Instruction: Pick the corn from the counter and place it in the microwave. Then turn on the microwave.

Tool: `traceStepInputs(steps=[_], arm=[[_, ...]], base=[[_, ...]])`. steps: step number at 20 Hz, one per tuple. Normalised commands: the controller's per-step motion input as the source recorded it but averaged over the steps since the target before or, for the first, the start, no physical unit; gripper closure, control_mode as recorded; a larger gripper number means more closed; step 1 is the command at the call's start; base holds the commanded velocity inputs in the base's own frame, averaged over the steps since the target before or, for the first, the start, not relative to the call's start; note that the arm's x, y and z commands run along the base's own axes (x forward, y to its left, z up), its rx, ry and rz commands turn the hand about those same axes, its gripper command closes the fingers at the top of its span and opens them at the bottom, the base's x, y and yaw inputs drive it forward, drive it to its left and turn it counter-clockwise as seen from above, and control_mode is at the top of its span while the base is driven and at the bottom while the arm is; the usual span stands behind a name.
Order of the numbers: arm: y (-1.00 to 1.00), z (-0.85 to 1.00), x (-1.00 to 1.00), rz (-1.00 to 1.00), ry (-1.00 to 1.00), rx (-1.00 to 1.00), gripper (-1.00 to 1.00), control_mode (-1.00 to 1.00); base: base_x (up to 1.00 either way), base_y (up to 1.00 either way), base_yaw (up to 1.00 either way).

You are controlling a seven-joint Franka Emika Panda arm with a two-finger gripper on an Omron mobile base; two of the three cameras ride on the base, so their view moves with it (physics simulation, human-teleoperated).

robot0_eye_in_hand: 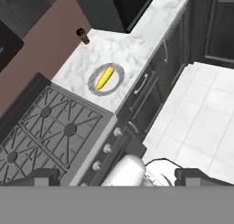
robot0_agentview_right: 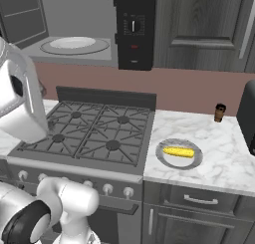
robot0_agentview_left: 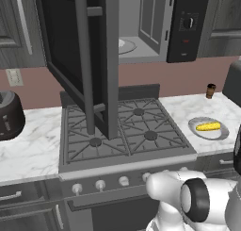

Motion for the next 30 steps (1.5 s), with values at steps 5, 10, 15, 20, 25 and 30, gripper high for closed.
traceStepInputs(steps=[5,10,15,20,25,30], arm=[[-0.24,-0.19,0.16,-0.06,0.13,0.13,-1.0,-1.0],[-0.16,-0.42,0.08,-0.04,0.04,0.08,-1.0,-1.0],[-0.11,-0.47,0.13,-0.06,0.01,0.04,-1.0,-1.0],[-0.16,-0.32,0.15,-0.06,0.03,0.06,-1.0,-1.0],[-0.14,-0.2,0.22,-0.06,0.03,0.01,-1.0,-1.0],[-0.03,-0.2,0.37,-0.09,0.08,0.0,-1.0,-1.0]], base=[[0.0,0.0,0.0],[0.0,0.0,0.0],[0.0,0.0,0.0],[0.0,0.0,0.0],[0.0,0.0,0.0],[0.0,0.0,0.0]])
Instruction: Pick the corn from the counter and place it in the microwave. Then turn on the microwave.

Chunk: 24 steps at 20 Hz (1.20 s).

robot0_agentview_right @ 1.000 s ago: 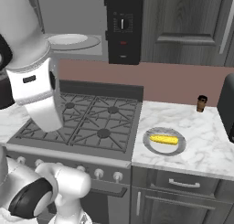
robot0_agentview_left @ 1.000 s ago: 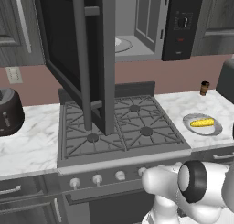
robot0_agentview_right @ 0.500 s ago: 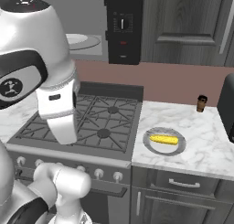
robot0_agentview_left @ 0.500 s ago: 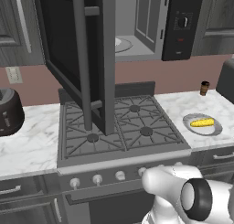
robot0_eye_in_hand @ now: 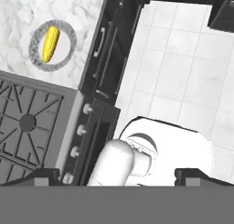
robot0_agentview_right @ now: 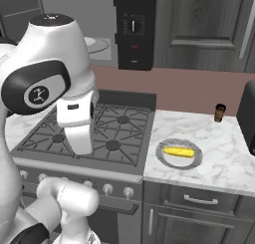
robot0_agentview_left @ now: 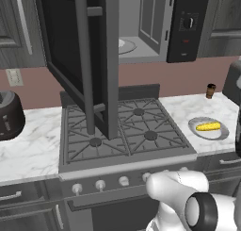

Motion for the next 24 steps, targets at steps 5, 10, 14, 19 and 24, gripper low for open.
traceStepInputs(steps=[5,10,14,19,24], arm=[[-0.18,-0.17,0.38,-0.06,0.08,0.02,-1.0,-1.0],[-0.26,-0.24,0.36,-0.03,0.03,0.03,-1.0,-1.0],[-0.21,-0.38,0.32,-0.01,0.0,0.0,-1.0,-1.0],[-0.16,-0.39,0.32,-0.01,0.0,0.0,-1.0,-1.0],[-0.13,-0.32,0.36,-0.01,0.0,0.0,-1.0,-1.0]], base=[[0.0,0.0,0.0],[0.0,0.0,0.0],[0.0,0.0,0.0],[0.0,0.0,0.0],[0.0,0.0,0.0]])
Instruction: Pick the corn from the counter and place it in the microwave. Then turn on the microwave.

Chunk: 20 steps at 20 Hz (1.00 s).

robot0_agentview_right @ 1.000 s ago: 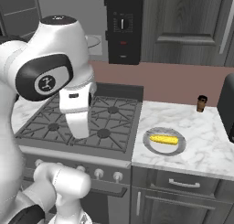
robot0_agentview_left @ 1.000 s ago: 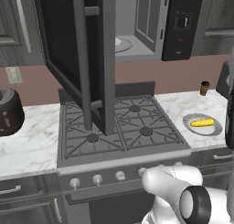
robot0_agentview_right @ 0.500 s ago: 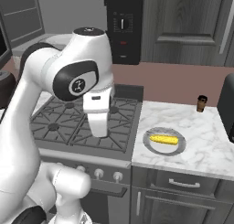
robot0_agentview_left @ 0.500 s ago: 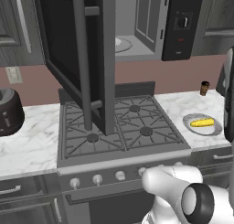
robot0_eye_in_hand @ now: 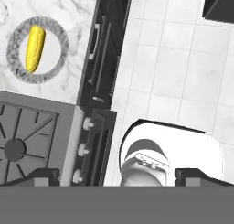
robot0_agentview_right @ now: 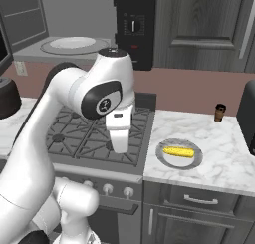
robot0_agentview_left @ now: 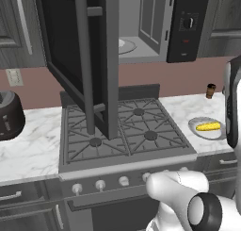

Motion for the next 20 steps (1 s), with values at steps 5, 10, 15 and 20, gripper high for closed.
traceStepInputs(steps=[5,10,15,20], arm=[[-0.09,-0.16,0.45,-0.03,0.0,0.0,-1.0,-1.0],[-0.1,-0.17,0.47,-0.03,0.0,0.0,-1.0,-1.0],[-0.18,-0.23,0.3,-0.01,0.0,0.0,-1.0,-1.0],[-0.23,-0.26,0.23,0.0,0.0,0.0,-1.0,-1.0]], base=[[0.0,0.0,0.0],[0.0,0.0,0.0],[0.0,0.0,0.0],[0.0,0.0,0.0]])
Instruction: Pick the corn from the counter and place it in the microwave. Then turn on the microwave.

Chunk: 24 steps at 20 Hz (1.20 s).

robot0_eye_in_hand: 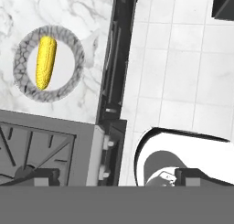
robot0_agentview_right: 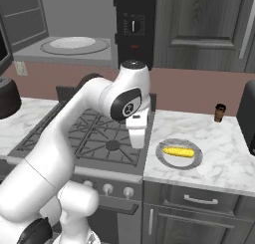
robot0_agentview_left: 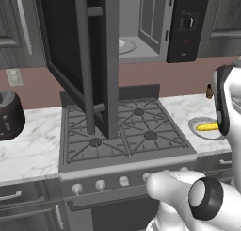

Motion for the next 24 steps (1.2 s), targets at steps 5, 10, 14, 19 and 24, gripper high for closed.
traceStepInputs(steps=[5,10,14,19,24], arm=[[-0.14,-0.4,0.19,0.0,-0.03,0.0,-1.0,-1.0],[-0.19,-0.31,0.22,0.0,0.0,0.0,-1.0,-1.0],[-0.14,-0.25,0.23,0.0,0.0,0.0,-1.0,-1.0],[-0.12,-0.23,0.34,0.0,0.0,0.0,-1.0,-1.0],[-0.15,-0.29,0.32,0.0,0.0,0.0,-1.0,-1.0]], base=[[0.0,0.0,0.0],[0.0,0.0,0.0],[0.0,0.0,0.0],[0.0,0.0,0.0],[0.0,0.0,0.0]])
